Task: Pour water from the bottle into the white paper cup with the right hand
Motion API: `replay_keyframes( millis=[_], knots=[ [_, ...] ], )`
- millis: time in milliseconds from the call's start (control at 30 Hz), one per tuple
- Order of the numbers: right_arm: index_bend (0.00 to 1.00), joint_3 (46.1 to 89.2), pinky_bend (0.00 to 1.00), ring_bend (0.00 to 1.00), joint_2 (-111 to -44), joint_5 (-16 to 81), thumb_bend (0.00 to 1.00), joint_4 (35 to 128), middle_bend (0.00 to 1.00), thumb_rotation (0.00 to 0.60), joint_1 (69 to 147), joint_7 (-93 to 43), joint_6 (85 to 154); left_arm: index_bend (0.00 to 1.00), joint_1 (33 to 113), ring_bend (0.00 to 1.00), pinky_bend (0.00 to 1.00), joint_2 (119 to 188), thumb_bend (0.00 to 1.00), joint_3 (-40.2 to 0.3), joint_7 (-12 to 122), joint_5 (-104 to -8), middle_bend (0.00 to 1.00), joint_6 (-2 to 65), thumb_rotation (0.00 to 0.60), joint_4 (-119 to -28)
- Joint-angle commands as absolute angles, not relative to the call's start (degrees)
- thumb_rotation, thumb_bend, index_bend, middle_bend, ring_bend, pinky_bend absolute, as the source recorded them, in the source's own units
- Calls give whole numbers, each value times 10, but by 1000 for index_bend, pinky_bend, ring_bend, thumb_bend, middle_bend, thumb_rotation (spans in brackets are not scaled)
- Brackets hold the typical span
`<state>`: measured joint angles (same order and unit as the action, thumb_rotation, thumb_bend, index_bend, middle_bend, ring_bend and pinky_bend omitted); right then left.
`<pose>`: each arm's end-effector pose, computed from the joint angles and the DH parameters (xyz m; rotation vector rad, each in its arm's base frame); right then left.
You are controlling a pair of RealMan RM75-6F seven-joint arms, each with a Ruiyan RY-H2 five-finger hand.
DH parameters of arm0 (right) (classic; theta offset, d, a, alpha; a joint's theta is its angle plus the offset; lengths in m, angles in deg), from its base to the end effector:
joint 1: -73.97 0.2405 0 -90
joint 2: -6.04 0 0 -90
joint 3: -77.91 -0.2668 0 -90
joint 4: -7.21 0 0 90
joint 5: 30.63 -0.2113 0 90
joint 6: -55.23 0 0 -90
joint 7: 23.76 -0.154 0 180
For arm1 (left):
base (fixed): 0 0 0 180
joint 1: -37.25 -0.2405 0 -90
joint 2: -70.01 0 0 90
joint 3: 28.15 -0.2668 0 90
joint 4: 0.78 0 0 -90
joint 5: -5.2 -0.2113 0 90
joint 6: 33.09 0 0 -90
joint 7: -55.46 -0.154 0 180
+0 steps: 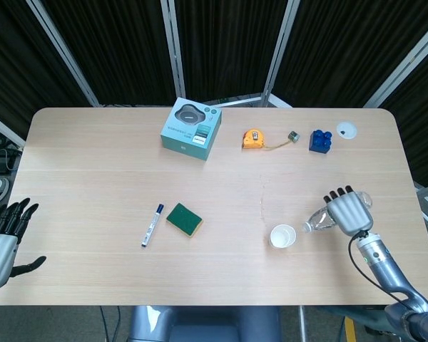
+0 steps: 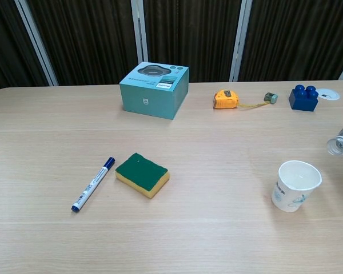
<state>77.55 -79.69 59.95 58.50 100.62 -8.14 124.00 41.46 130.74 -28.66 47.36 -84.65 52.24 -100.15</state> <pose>-0.3345 -0.3300 0.0649 1.8491 -0.2782 0.5064 -0.2980 0.1739 0.1594 -1.4961 -0.8586 -0.8426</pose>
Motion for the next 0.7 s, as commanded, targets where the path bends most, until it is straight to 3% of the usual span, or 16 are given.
replay_keyframes(
  millis=[33, 700],
  knots=[
    [553, 775, 492, 596, -796, 598, 532, 590, 659, 600, 1006, -73, 1240, 0, 415, 0, 0, 1307, 0, -287, 474, -847, 0, 522, 600, -1002],
    [554, 771, 493, 598, -786, 597, 531, 614, 662, 600, 1007, -28, 1244, 0, 415, 0, 0, 1305, 0, -287, 474, -845, 0, 520, 600, -1004]
  ],
)
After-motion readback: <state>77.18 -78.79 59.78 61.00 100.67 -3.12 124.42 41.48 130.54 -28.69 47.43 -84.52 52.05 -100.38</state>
